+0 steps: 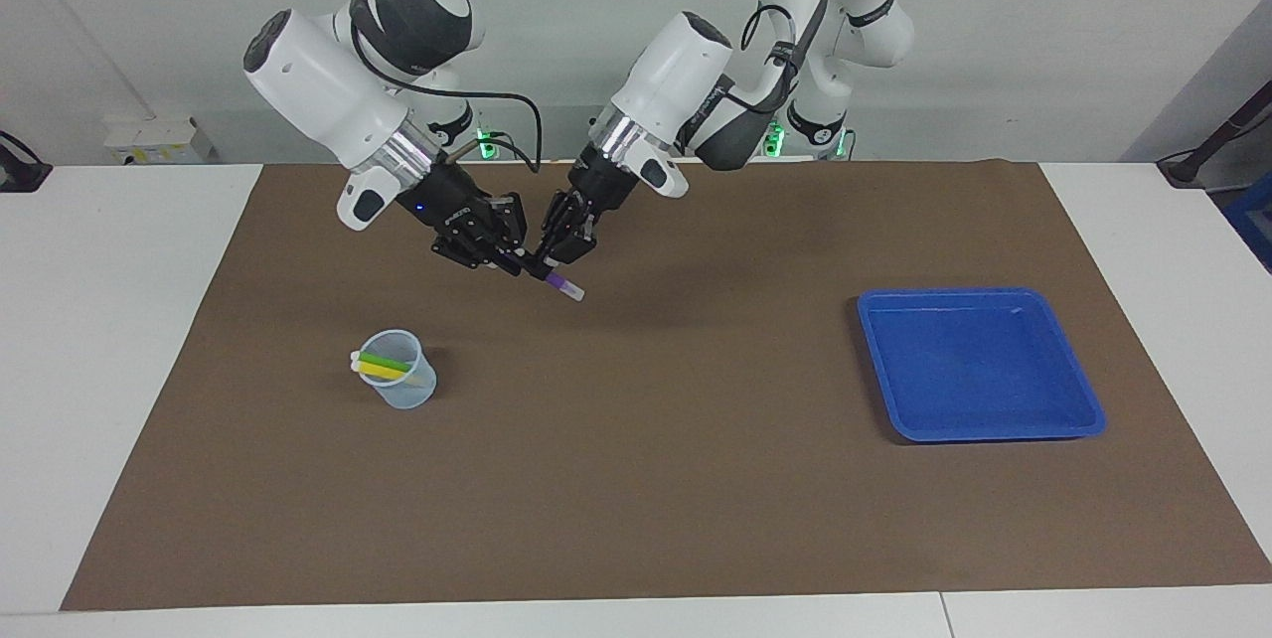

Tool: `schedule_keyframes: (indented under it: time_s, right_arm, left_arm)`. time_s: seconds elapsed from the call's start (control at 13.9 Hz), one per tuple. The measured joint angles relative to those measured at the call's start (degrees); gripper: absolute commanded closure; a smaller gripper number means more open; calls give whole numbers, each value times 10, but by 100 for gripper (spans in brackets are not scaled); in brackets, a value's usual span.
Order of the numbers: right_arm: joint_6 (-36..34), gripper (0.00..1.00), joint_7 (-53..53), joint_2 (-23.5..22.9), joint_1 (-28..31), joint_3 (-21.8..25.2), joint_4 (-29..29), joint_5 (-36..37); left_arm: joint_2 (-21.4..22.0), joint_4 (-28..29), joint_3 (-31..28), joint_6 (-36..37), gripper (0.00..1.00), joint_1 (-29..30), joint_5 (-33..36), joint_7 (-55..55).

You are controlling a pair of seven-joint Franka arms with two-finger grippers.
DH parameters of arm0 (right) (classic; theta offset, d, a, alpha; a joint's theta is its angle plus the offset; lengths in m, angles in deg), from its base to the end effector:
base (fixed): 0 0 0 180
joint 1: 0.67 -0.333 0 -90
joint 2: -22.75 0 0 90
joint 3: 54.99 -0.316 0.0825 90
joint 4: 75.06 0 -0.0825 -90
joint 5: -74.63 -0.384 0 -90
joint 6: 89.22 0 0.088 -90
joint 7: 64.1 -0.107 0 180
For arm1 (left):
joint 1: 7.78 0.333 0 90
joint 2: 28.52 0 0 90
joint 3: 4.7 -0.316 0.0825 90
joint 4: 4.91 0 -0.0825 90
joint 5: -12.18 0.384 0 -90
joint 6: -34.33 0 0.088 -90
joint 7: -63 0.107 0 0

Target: Transfer and insert pens with both arms

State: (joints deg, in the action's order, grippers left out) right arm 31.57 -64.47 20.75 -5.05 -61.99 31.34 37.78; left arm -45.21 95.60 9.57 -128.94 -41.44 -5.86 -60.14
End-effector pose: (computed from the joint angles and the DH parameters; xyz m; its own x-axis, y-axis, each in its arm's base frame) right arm 0.5786 0.1442 0.5265 0.9863 -0.1205 0.1128 -0.0345 -0.8187 -0.5732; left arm 0.4847 -0.4842 0.5009 0.1078 0.7532 -0.6489 0.9120 0.1848 0.3661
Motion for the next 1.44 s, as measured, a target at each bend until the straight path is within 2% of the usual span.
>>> schedule_keyframes:
  time_s: [0.07,0.14,0.43,0.65,0.86,1.15,1.44]
  right_arm:
    - [-6,100,0,2,2,0,0,0]
    - [-11,100,0,5,5,1,0,0]
    - [-19,100,1,10,10,1,0,1]
    - [-21,100,1,10,11,2,0,16]
    - [-39,100,10,10,27,2,0,75]
    - [-74,100,50,10,77,4,0,139]
    - [-78,100,58,11,90,4,0,277]
  left_arm:
    - [0,1,-3,0,18,0,0,0]
    - [-1,1,-7,0,0,2,0,1]
    - [9,-1,-19,37,0,8,0,1]
    - [29,-1,-21,104,0,35,0,8]
    - [39,-1,-23,161,0,73,1,72]
    - [49,-1,-24,221,0,133,1,184]
    - [71,-2,-25,319,0,200,1,332]
